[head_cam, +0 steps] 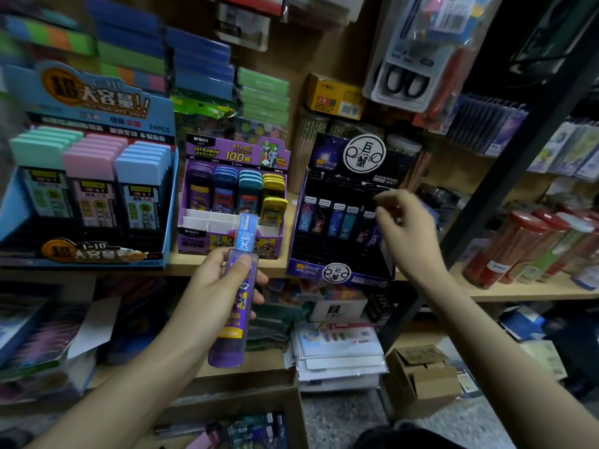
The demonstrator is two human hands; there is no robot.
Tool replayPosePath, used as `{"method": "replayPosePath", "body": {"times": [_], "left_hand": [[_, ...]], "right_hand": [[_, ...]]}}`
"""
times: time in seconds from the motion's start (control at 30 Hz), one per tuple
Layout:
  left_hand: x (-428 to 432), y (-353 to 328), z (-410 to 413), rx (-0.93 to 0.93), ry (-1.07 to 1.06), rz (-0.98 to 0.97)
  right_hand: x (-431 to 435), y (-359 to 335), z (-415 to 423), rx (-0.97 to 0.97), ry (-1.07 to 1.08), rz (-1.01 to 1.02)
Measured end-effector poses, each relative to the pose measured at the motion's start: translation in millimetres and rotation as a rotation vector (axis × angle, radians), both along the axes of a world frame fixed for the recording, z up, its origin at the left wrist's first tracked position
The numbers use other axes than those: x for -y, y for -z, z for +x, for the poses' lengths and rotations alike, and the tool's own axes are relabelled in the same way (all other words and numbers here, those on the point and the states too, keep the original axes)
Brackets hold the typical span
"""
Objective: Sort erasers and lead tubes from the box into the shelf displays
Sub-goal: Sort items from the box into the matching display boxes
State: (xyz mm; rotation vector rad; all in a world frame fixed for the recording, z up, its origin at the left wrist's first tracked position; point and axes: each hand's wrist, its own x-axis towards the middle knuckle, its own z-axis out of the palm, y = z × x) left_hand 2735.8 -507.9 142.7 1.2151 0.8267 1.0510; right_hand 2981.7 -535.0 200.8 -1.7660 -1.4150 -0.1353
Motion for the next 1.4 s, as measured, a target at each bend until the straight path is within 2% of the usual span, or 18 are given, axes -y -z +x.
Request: {"method": "replayPosePath", "body": {"times": [0.13, 0.23, 0.5, 0.67, 0.77, 0.87, 0.97, 1.07, 1.13, 1.27, 1.4], "left_hand": [[5, 0, -7, -0.049, 0.044, 0.019], [11, 0, -11, -0.072, 0.147, 0.022], [15, 0, -18, -0.021, 0.224, -0.027], [4, 3, -26, 0.076, -0.006, -0.117], [0, 4, -32, 0.096, -0.142, -0.176], [2, 1, -32, 0.132, -0.146, -0.206], [5, -3, -29, 0.167, -0.119, -0.145], [1, -3, -33, 0.216, -0.218, -0.111], [-4, -4, -37, 0.242, -0.266, -0.104], [-7, -8, -40, 0.272, -0.258, -0.092], [-5, -12, -39, 0.281, -0.232, -0.093]], "right_hand": [[13, 4, -75, -0.381, -0.372, -0.223], [16, 11, -112, -0.725, -0.497, -0.320], [13, 6, -124, -0.925, -0.435, -0.314], [12, 2, -111, -1.036, -0.296, -0.110], [8, 7, -107, -1.218, -0.267, 0.012], [6, 18, -114, -1.409, -0.288, 0.036], [5, 28, -124, -1.486, -0.337, 0.026], [6, 36, -136, -1.507, -0.400, -0.001], [8, 40, -141, -1.445, -0.447, -0.039], [14, 46, -151, -1.087, -0.501, -0.162], [17, 44, -153, -0.859, -0.592, -0.255]]}}
